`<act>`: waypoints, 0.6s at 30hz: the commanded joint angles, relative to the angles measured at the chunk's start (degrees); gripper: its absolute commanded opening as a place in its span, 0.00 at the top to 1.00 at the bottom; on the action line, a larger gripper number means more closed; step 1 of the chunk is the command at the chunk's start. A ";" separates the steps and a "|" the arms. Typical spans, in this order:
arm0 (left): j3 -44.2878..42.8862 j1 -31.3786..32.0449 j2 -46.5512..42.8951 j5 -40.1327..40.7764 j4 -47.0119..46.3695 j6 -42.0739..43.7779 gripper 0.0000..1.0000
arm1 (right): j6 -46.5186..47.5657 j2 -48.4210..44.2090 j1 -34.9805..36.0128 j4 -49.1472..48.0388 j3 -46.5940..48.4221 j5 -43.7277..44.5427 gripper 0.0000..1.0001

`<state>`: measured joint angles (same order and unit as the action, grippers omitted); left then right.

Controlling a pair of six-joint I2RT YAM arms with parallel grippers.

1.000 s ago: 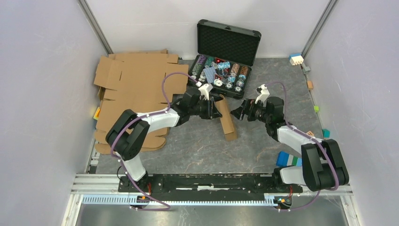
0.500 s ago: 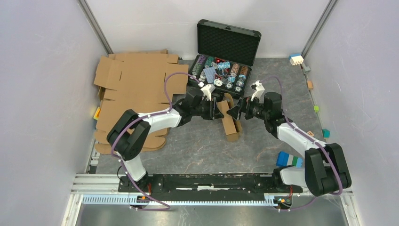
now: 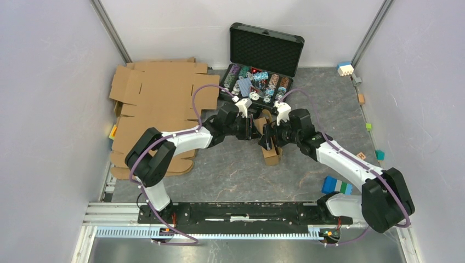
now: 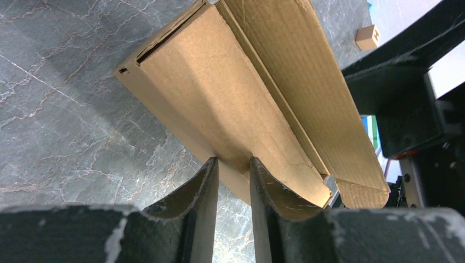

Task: Fold the paper box

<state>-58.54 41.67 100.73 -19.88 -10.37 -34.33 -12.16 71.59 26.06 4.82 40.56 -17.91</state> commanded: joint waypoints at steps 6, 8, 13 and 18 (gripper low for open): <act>-1.47 2.11 0.71 3.88 1.19 -3.11 0.67 | 1.51 -0.49 7.53 9.76 3.15 13.58 0.02; -1.60 2.70 0.76 4.71 1.14 -3.38 0.67 | 1.05 -0.08 9.25 10.42 3.71 15.38 0.02; -0.81 3.02 -0.04 5.90 -0.03 -4.46 0.67 | 0.63 1.35 12.47 13.74 5.79 22.86 0.02; -0.24 2.82 -2.46 7.89 2.18 -2.68 0.65 | 1.82 0.08 12.46 14.73 5.89 24.72 0.23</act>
<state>-58.72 44.34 100.66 -14.98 -10.57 -37.19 -10.96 72.84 38.37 18.52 44.16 2.74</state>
